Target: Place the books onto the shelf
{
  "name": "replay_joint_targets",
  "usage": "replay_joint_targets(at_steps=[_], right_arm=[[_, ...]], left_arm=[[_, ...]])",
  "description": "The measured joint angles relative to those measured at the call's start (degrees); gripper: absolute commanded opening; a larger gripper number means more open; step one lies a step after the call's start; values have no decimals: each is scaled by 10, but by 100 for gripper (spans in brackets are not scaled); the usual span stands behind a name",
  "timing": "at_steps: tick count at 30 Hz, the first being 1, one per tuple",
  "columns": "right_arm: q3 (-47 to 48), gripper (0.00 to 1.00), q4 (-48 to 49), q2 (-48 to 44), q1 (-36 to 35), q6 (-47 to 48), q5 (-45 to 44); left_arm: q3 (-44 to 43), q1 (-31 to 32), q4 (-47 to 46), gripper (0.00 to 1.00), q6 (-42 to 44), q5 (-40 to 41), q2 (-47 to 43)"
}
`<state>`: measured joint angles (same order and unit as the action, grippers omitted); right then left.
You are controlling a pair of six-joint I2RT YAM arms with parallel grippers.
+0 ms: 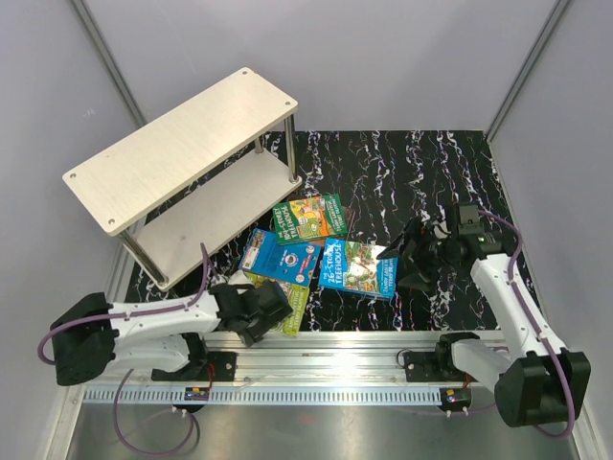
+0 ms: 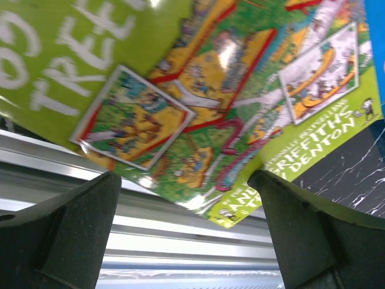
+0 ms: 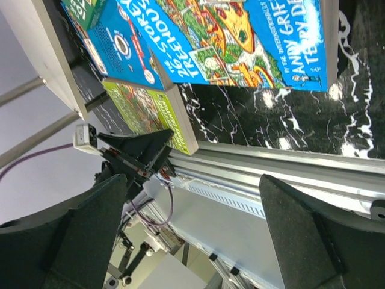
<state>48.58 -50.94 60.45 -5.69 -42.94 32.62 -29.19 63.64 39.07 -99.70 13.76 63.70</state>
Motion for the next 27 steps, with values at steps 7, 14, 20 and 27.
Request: replay_joint_targets(at_steps=[7, 14, 20, 27], right_arm=[[0, 100, -45, -23, -22, 30, 0], [0, 100, -73, -36, -58, 55, -2], [0, 100, -78, -46, -86, 66, -6], [0, 100, -80, -65, -107, 70, -10]], left_arm=[[-57, 43, 10, 99, -50, 56, 83], [-110, 56, 5, 98, -83, 51, 168], [-121, 81, -51, 46, -114, 33, 201], [-143, 138, -207, 5, -156, 44, 274]])
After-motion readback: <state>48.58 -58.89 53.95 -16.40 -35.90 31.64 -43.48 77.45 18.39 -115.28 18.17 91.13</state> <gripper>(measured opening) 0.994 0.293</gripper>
